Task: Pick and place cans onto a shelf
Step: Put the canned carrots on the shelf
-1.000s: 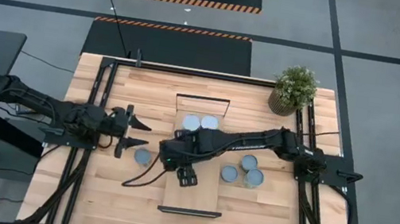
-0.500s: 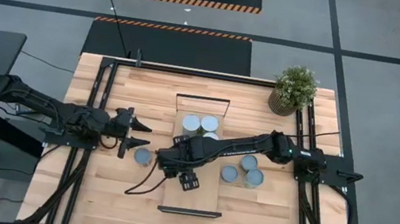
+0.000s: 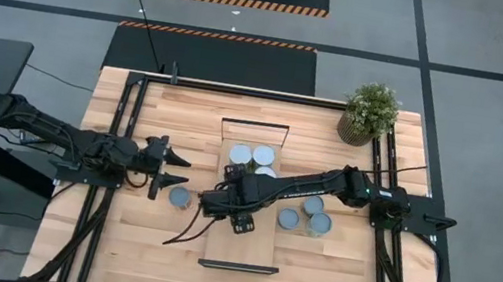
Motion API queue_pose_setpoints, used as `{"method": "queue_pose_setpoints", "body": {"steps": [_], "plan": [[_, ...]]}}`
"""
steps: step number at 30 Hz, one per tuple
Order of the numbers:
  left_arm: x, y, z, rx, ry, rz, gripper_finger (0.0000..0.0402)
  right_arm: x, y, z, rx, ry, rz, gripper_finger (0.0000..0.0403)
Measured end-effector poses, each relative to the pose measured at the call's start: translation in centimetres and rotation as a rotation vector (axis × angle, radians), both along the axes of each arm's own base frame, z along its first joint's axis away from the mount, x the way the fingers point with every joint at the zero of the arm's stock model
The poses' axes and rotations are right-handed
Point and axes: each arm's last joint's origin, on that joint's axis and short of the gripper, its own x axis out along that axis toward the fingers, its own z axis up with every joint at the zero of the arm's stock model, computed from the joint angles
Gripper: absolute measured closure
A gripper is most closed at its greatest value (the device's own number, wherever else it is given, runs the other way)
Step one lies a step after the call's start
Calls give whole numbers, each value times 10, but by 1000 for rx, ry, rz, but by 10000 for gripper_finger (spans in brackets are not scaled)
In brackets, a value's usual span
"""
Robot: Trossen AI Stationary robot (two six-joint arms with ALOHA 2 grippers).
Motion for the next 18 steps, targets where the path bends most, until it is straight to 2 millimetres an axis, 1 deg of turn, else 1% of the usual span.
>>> {"method": "queue_pose_setpoints", "body": {"steps": [7,14,18], "plan": [[0,0,0,11,0,-3,170,-5,1,0,-103,27,-1,23],[0,0,0,11,0,-3,170,-7,7,4,-97,24,36,23],[0,0,0,10,-1,-2,170,-3,8,3,-13,5,54,24]]}}
